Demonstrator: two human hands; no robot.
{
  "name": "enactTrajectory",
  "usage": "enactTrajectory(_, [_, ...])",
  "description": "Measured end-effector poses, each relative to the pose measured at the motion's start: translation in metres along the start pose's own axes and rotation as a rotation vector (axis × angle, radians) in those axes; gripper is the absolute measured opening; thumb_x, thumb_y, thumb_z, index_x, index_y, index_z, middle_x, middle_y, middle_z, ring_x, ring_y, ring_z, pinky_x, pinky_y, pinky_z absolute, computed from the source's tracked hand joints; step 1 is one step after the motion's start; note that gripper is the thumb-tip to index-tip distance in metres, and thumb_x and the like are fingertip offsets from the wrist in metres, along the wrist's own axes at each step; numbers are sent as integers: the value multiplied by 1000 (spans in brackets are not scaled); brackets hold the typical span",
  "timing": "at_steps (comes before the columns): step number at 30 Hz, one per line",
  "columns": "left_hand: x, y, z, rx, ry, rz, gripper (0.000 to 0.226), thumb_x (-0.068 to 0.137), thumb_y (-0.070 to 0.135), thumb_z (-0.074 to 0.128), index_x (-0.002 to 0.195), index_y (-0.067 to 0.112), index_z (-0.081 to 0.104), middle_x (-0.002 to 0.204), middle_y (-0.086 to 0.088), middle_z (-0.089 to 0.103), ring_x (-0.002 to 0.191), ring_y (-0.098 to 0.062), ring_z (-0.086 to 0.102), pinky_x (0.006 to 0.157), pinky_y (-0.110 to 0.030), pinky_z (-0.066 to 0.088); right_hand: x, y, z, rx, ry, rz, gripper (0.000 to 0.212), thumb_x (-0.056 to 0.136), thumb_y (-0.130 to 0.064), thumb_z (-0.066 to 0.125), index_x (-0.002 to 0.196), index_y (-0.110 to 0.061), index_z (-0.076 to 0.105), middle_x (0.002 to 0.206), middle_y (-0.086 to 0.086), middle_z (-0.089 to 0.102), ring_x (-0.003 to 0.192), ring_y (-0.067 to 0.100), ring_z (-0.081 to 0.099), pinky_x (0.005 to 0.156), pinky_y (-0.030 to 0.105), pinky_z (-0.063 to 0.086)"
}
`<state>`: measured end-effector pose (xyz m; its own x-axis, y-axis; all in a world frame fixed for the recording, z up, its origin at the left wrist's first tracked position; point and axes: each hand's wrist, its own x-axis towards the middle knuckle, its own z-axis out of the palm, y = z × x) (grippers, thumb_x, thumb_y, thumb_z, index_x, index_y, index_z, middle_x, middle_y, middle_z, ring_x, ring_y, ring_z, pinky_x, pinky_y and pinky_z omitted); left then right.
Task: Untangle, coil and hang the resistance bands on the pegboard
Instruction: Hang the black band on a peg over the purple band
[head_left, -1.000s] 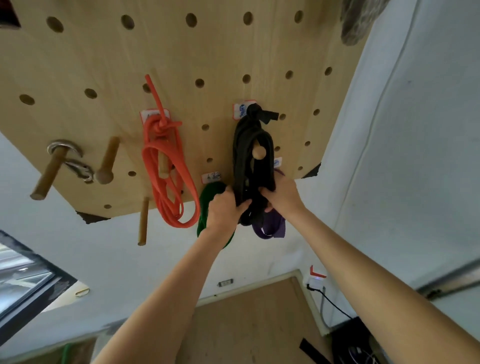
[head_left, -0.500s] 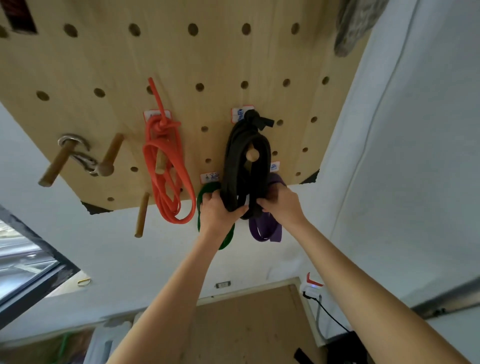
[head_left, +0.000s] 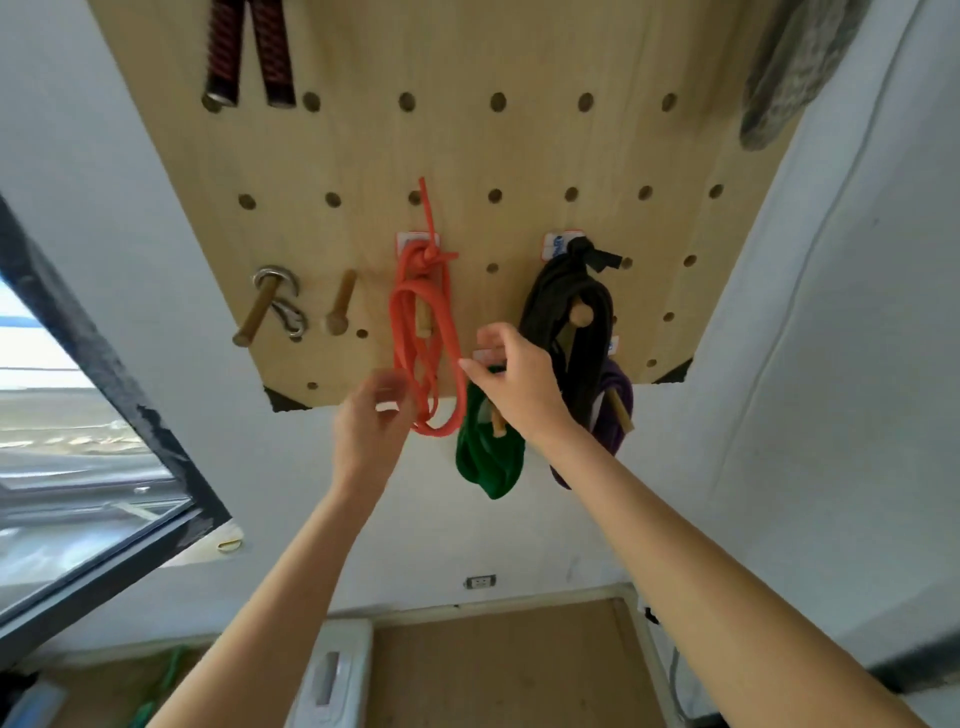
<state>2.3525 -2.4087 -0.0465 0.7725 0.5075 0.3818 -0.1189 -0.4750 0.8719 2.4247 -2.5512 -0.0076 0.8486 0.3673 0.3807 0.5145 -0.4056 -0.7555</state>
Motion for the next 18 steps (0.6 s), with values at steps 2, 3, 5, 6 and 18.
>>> enactTrajectory(2, [19,4,-12,26,91,6,27,88,10,57,115,15,57,101,12,59,87,-1,60,60,-4,45,20,-10,9,-82,-3,0,48,88,-29,62,128,-5,49,121,12,60,108,27,57,95,40,45])
enactTrajectory(3, [29,7,-13,60,83,28,34,90,11,55,125,13,53,108,10,55,92,-2,58,64,-1,44,29,-14,11,-114,15,-23,46,89,-28,61,127,-5,50,118,11,62,106,27,58,93,39,46])
enactTrajectory(5, [44,15,-8,76,46,59,40,93,9,51,132,15,49,111,8,52,96,-1,52,68,4,38,43,-22,15,-153,68,-80,32,89,-23,61,116,-7,58,105,6,66,96,23,61,85,32,47])
enactTrajectory(6, [49,18,-2,50,30,44,39,94,8,49,132,16,50,112,7,55,96,-1,52,68,5,37,49,-23,17,-155,87,-95,26,88,-21,62,110,-9,61,98,3,67,89,19,62,81,29,47])
enactTrajectory(18, [77,35,24,-213,175,-120,11,90,12,55,93,21,60,104,-1,62,81,-2,54,71,-10,44,77,-4,9,-145,-127,-53,14,88,-4,55,86,1,68,81,14,70,64,12,67,67,26,55])
